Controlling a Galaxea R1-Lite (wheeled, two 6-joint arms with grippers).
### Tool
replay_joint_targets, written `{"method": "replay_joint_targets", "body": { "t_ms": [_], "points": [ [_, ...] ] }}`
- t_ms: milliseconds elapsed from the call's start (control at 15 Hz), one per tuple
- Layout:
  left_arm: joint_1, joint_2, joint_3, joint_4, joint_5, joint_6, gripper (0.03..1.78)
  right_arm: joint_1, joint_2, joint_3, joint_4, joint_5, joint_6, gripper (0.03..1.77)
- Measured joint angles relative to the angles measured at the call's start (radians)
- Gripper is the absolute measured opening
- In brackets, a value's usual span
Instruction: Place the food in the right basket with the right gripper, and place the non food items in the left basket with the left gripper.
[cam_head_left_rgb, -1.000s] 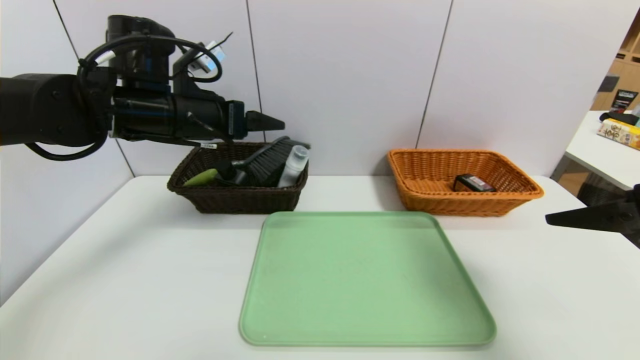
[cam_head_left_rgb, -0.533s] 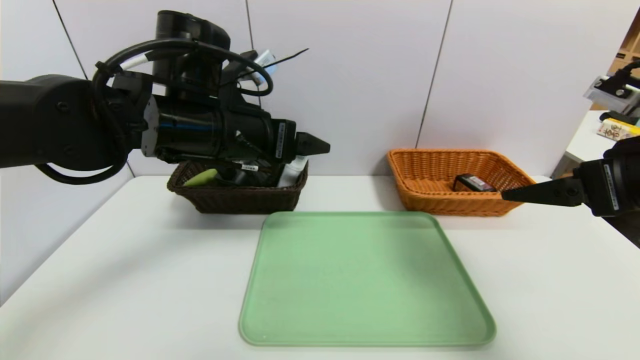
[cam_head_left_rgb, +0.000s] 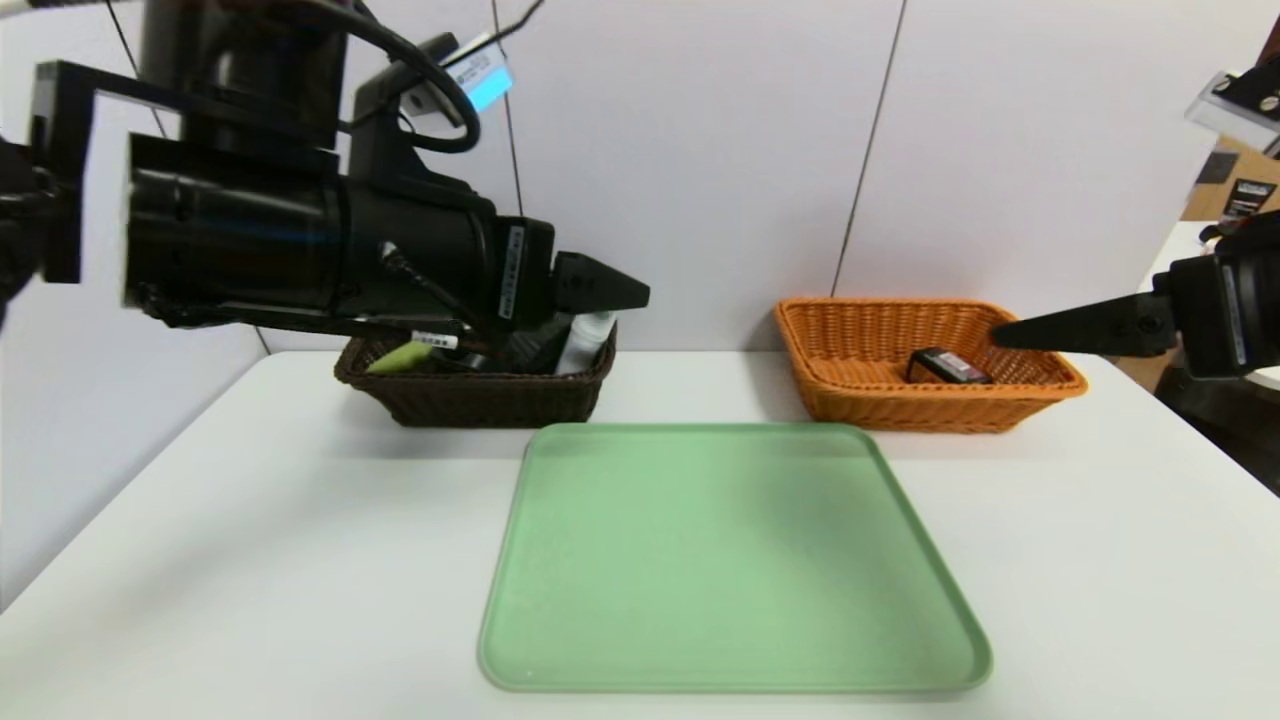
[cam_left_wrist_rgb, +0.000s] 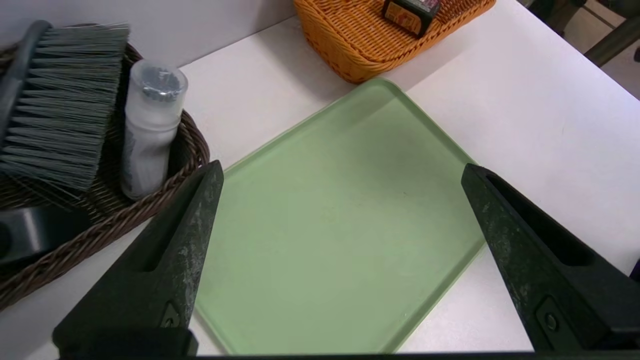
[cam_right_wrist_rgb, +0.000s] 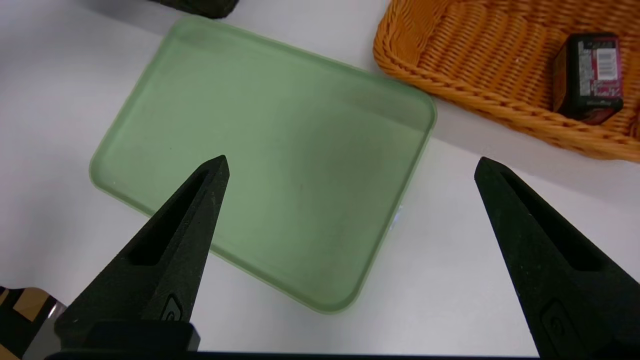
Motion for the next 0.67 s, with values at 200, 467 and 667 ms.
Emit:
{"method": "replay_joint_targets", "body": {
  "t_ms": [200,467,667],
  "points": [
    [0.001,-0.084,0.005,0.069,0.048,0.012,1.69,0.001,-0.033,-0.031,0.003,-0.003,-0.001,1.7],
    [0.021,-0.206,0.051,0.118,0.065,0.017,1.69,0.001,-0.099,-0.035,0.025,-0.003,0.0,1.7],
    [0.071,-0.284,0.12,0.119,0.076,0.017,1.69,-0.001,-0.15,-0.006,0.028,-0.005,0.003,1.7]
  ]
}}
